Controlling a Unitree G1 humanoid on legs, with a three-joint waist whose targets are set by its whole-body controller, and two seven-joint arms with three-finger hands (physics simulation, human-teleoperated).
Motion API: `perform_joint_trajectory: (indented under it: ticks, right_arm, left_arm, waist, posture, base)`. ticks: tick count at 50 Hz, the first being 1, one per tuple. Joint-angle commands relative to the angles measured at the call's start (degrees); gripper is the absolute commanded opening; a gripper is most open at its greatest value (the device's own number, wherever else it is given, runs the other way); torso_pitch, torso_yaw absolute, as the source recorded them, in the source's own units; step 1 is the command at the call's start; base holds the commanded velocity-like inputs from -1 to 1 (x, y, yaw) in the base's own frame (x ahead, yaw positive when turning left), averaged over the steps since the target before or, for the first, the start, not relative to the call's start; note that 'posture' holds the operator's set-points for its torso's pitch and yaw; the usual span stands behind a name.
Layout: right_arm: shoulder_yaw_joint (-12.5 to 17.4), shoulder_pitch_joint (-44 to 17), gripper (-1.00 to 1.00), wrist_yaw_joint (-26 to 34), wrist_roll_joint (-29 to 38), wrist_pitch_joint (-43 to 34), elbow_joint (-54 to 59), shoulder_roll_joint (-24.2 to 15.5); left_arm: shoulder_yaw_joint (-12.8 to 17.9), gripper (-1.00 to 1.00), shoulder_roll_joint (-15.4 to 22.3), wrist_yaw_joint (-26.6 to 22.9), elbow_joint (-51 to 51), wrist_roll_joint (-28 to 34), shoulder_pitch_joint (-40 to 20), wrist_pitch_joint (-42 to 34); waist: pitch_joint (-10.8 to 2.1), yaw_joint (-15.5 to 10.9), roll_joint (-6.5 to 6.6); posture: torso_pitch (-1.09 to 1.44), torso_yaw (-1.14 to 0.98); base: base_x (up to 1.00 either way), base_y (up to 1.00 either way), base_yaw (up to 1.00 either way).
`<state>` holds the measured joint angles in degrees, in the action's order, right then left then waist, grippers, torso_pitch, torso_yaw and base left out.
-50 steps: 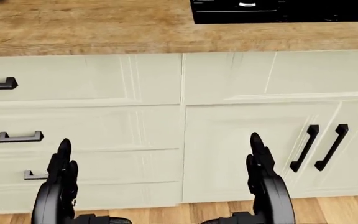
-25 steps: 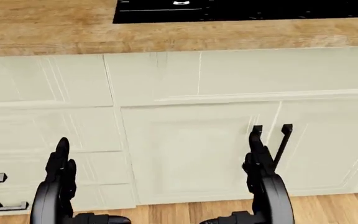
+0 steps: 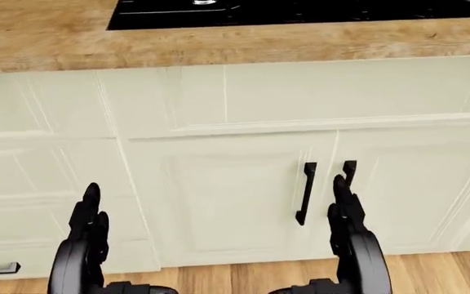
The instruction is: Navigate to the shelves.
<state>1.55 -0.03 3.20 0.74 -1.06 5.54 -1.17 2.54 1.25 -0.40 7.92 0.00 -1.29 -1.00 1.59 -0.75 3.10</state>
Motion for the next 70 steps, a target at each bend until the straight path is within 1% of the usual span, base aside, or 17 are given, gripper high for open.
perform_joint_trajectory:
  ticks: [1,13,16,18,19,30,35,36,40,46,49,50,52,60,64,65,70]
  right_arm:
    - [-0.4,-0.9,1.0,0.2,-0.1,1.6,-2.0,0.2]
    - [-0.2,-1.0,1.0,0.2,-0.4,1.6,-1.8,0.1]
    - [-0.1,-1.1,1.0,0.2,-0.4,1.8,-1.5,0.1]
    - [-0.1,-1.1,1.0,0.2,-0.4,1.8,-1.5,0.1]
    - [-0.2,-1.1,1.0,0.1,-0.3,1.6,-1.7,0.1]
    - [-0.2,-1.2,1.0,0.1,-0.3,1.7,-1.5,0.1]
    - [-0.3,-1.1,1.0,0.1,-0.3,1.3,-1.9,0.1]
    - [-0.2,-1.2,1.0,0.1,-0.3,1.5,-1.7,0.1]
    - [-0.3,-1.1,1.0,0.1,-0.3,1.3,-1.9,0.2]
    - [-0.2,-1.2,1.0,0.2,-0.3,1.9,-1.2,0.1]
    - [-0.2,-1.1,1.0,0.2,-0.3,1.9,-1.3,0.1]
    - [-0.2,-1.1,1.0,0.2,-0.3,1.9,-1.3,0.1]
    - [-0.3,-1.0,1.0,0.1,-0.2,1.5,-1.8,0.1]
    - [-0.1,-1.3,1.0,0.1,-0.3,2.0,-1.0,0.1]
    - [-0.2,-1.2,1.0,0.1,-0.2,1.7,-1.4,0.1]
    - [-0.2,-1.2,1.0,0.0,-0.2,1.7,-1.3,0.1]
    - [-0.3,-1.0,1.0,0.0,-0.2,1.4,-2.0,0.1]
  left_arm:
    - [0.4,1.0,0.4,0.2,-2.3,-0.1,-1.0,1.7]
    - [0.4,1.0,0.4,0.1,-2.0,0.0,-0.9,2.1]
    - [0.4,1.0,0.4,0.1,-2.1,-0.1,-0.9,2.0]
    - [0.4,1.0,0.4,0.1,-2.2,0.0,-0.9,1.9]
    - [0.5,1.0,0.4,0.1,-1.9,-0.1,-1.0,2.1]
    - [0.5,1.0,0.4,0.0,-1.7,-0.1,-1.1,2.2]
    - [0.5,1.0,0.4,0.0,-1.9,-0.1,-1.1,2.1]
    - [0.5,1.0,0.5,0.0,-1.8,-0.1,-1.1,2.2]
    - [0.5,1.0,0.5,0.0,-2.2,-0.1,-0.9,2.0]
    - [0.4,1.0,0.4,0.0,-2.5,0.0,-0.7,1.8]
    - [0.5,1.0,0.4,0.0,-2.0,0.0,-0.9,2.2]
    - [0.5,1.0,0.4,0.0,-2.0,0.0,-0.9,2.2]
    - [0.4,1.0,0.4,0.1,-2.5,0.0,-0.8,1.8]
    - [0.5,1.0,0.4,0.1,-2.1,0.0,-1.0,2.0]
    - [0.4,1.0,0.4,0.1,-1.9,0.1,-1.0,2.1]
    - [0.5,1.0,0.4,0.1,-1.8,0.0,-1.1,2.2]
    - [0.4,1.0,0.4,0.1,-2.3,0.1,-0.8,1.9]
  waist:
    - [-1.09,-0.2,1.11]
    - [-0.98,-0.3,-1.99]
    - [-1.14,-0.4,-4.44]
    - [-2.13,-0.1,-8.43]
    - [-1.39,0.3,-5.56]
    - [-0.25,0.0,-1.98]
    - [-0.51,0.0,1.64]
    - [-0.48,-0.6,-0.52]
    - [-1.34,-0.3,0.7]
    - [-0.72,-0.6,-3.09]
    - [-2.27,0.2,-9.66]
    - [-1.12,0.4,-5.55]
    - [-1.07,0.7,-6.05]
    - [0.06,0.0,-1.59]
    - [-0.84,-0.3,2.39]
    - [-0.17,-1.0,-0.22]
    - [-1.19,-0.5,0.36]
  posture:
    - [0.0,0.0]
    - [0.0,0.0]
    - [0.0,0.0]
    - [0.0,0.0]
    - [0.0,0.0]
    - [0.0,0.0]
    - [0.0,0.0]
    - [0.0,0.0]
    - [0.0,0.0]
    - [0.0,0.0]
    - [0.0,0.0]
    - [0.0,0.0]
    - [0.0,0.0]
    - [0.0,0.0]
    - [0.0,0.0]
    - [0.0,0.0]
    - [0.0,0.0]
  base:
    - [0.0,-0.14,0.0]
    - [0.0,-0.19,0.0]
    - [0.0,-0.34,0.0]
    - [0.0,-0.34,0.0]
    - [0.0,-0.34,0.0]
    - [0.0,-0.34,0.0]
    - [0.0,-0.34,0.0]
    - [0.0,-0.34,0.0]
    - [0.0,-0.36,0.0]
    - [0.0,-0.42,0.0]
    - [0.0,-0.43,0.0]
    - [0.0,-0.43,0.0]
    - [0.0,-0.43,0.0]
    - [0.0,-0.43,0.0]
    - [0.0,-0.44,0.0]
    - [0.0,-0.42,0.0]
    - [0.0,-0.44,0.0]
